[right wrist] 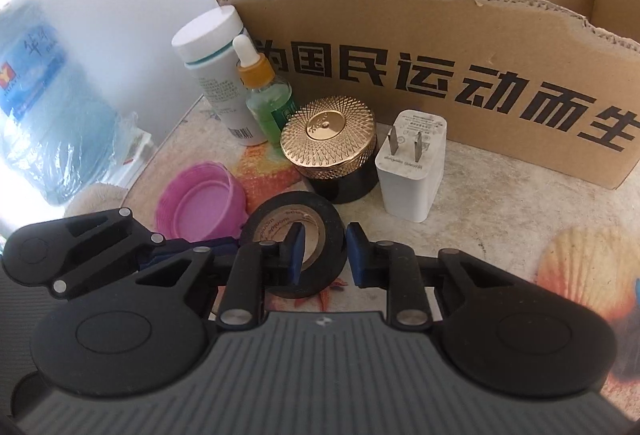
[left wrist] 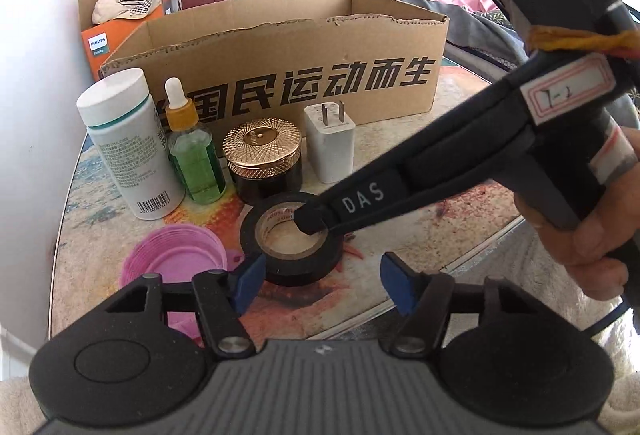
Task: Organize rigid objects
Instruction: 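Move the right tool down to the black tape roll, then grip the tape roll rim with the right tool and lift it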
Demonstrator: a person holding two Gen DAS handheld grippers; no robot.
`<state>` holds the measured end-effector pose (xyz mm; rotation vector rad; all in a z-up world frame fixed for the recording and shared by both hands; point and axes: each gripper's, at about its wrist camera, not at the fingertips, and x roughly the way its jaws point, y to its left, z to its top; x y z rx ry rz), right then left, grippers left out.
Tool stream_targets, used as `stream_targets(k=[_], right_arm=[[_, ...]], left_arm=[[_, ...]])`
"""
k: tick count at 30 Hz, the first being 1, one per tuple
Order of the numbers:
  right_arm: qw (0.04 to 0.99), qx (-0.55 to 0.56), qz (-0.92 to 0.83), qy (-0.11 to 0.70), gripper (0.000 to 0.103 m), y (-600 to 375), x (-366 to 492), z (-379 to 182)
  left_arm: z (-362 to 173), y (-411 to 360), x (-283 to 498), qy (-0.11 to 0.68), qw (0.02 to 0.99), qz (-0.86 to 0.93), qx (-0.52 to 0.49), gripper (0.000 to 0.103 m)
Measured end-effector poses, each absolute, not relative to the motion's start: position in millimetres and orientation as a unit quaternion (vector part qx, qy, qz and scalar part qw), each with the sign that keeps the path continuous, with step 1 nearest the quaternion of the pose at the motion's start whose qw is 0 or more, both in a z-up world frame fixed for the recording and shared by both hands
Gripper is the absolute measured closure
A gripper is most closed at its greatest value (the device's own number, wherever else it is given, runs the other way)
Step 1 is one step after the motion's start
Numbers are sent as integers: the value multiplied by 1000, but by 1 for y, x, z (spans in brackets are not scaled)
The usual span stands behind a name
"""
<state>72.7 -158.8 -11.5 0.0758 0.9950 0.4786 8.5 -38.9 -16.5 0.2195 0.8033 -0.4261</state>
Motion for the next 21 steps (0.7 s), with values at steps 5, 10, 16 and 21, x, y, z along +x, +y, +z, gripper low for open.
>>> stream_targets(k=[5,10,16,21], right_arm=[[856,29,211,472,83,-162,71,-14],[860,47,189,472,83,-182,60,-17],[864,69,167,470,83,-197,45,-14],[867,85,162,463,83,-205,38,-14]], left_arm=[[-16,-41,9,385,892,-209,109,38],[-15,-49,11,385,888,-222,113,28],[-21,-65,21,392,880,-241,119,24],[-28,-80,27,398,872,-256,129,25]])
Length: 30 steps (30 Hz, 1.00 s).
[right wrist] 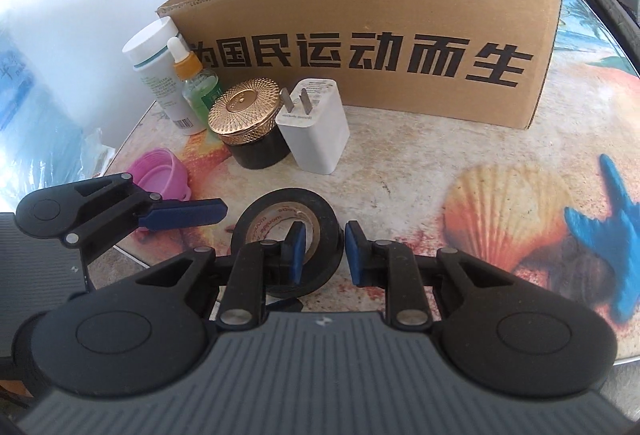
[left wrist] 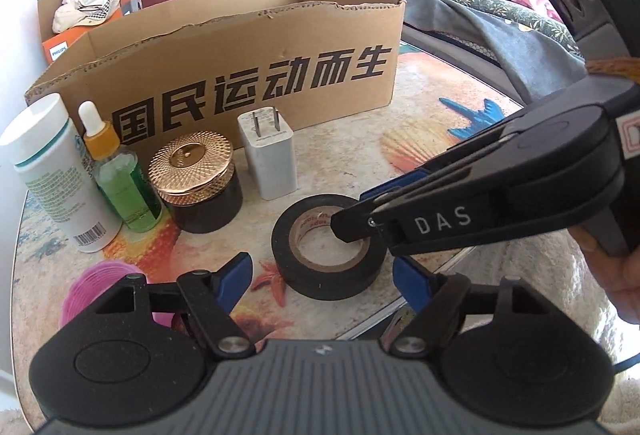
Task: Organize rigid objects
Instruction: 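Grip the tape roll rim with the right tool and lift it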
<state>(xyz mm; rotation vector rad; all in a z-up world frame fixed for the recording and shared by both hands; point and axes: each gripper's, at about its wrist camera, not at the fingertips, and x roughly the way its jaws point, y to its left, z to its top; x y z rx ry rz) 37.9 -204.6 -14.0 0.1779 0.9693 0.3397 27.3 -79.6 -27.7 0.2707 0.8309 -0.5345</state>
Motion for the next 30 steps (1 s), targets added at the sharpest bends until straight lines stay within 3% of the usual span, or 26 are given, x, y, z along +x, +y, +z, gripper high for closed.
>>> stream_targets(k=[9,18,30], right_arm=[[868,98,172,455,83,-210,38,-14],[875,108,167,442,82,-212,30,-9],[928,53,177,324,82,-199,27,84]], left_arm=[[-32,-90,36,400,870,-256,132,36],[-25,-91,31,387,876,-255,136,36],[60,-81,24,268,923,-234,149,36]])
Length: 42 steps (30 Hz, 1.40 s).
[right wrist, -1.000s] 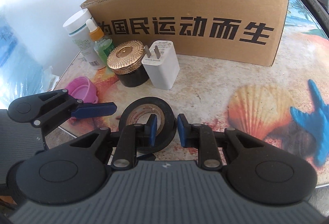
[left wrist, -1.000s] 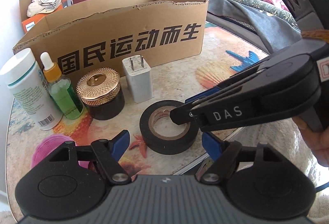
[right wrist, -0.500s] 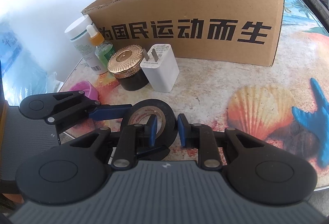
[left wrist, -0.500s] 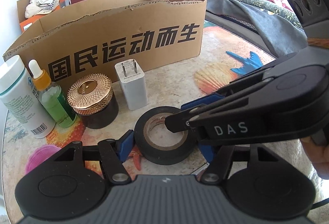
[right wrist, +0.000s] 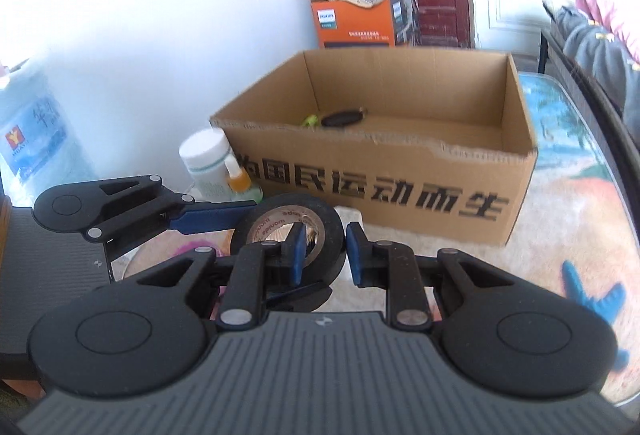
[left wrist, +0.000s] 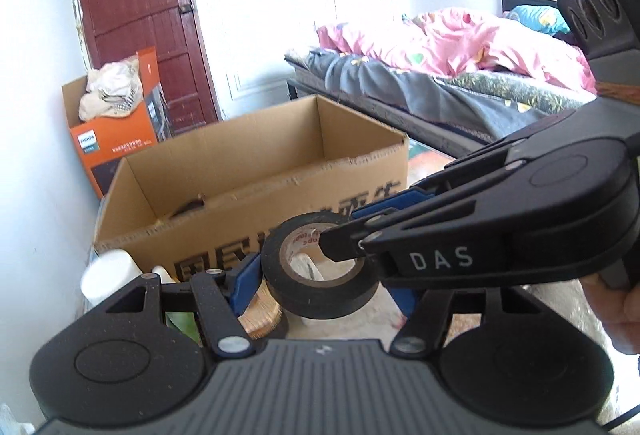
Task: Organize rigid objects
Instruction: 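Grip the tape roll rim with the right tool and lift it, then carry the tape roll into the cardboard box and open the right tool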
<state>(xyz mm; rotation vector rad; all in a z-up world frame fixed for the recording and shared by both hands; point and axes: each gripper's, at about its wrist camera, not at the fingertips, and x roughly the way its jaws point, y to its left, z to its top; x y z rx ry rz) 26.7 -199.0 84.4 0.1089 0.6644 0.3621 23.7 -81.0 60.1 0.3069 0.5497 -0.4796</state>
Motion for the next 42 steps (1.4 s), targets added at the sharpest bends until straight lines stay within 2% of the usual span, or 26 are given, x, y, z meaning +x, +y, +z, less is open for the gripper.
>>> stream_targets(k=[8,17,27,42], right_arm=[[942,17,206,266,82,-191,71,145],[929,14,227,291,82,-190,138,163],[888,57,247,383,81,-186,215,114],[804,134,261,516,77,-190,285,34]], left_arm=[[116,-70,59,225,941,-209,145,36],[127,-68,112,249,941,-190,130,36],[89,-49,181,356,912,-182,92,36],[37,-30,244,489,854,-172,45,36]])
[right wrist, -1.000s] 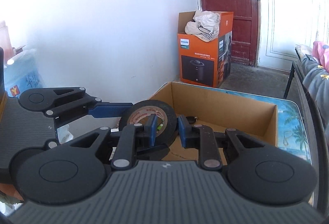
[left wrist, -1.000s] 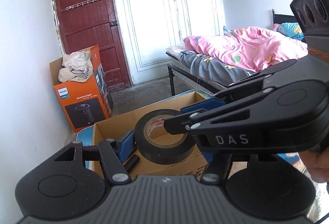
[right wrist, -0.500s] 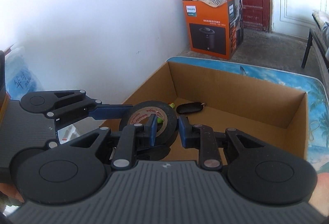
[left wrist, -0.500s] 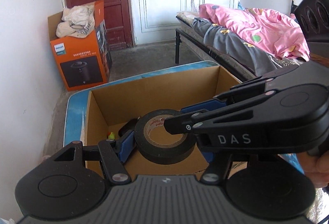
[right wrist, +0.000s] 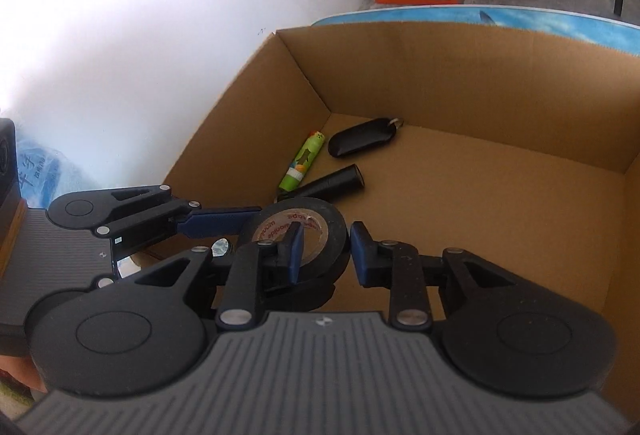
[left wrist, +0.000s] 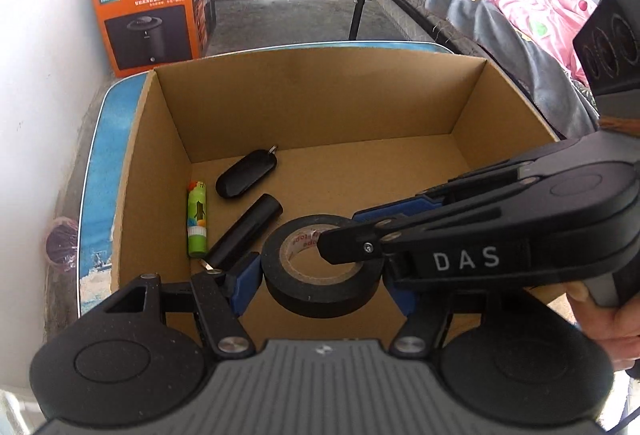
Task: Organize rigid objects
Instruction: 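Carry the tape roll into the cardboard box and open the right tool, then move the right tool back down to the pink plastic lid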
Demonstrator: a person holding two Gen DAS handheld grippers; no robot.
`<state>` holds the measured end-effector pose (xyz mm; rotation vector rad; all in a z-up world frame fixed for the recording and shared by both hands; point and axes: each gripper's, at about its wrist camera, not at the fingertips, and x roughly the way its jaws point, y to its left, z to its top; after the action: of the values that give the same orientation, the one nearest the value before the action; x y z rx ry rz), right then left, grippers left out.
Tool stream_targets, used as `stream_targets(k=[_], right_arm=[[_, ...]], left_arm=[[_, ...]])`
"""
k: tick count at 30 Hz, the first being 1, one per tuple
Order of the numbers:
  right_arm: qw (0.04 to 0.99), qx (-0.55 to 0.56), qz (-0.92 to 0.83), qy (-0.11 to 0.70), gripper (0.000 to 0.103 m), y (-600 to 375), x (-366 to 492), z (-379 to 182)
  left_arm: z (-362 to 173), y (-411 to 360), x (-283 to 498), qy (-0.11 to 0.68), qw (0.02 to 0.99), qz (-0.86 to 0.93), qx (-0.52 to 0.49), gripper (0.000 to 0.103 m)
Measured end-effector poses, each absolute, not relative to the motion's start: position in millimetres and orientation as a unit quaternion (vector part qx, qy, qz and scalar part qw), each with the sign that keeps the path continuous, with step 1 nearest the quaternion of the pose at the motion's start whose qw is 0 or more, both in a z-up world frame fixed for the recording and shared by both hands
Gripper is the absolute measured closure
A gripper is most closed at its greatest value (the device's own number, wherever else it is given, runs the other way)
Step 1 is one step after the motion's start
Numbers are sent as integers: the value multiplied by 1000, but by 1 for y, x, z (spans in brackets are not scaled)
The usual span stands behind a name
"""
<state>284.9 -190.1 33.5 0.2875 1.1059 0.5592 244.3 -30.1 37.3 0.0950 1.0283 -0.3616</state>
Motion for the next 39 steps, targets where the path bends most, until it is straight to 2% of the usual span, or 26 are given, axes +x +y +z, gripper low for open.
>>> stream_targets(k=[11,18,31,39], right_arm=[[761,174,273,562,60,-183,307,16],[752,192,276,567,54,-186,310,14],[754,228,282,548,53,-197,309,14],[785,249,295,485,53,-217,280,53]], left_arm=[[30,-33,253,512,841,-166,53,36],[28,-35,255,517,839,-161,56,36],[29,-36,255,521,839,-148,49,34],[53,-43,234,482,861,-150,58,22]])
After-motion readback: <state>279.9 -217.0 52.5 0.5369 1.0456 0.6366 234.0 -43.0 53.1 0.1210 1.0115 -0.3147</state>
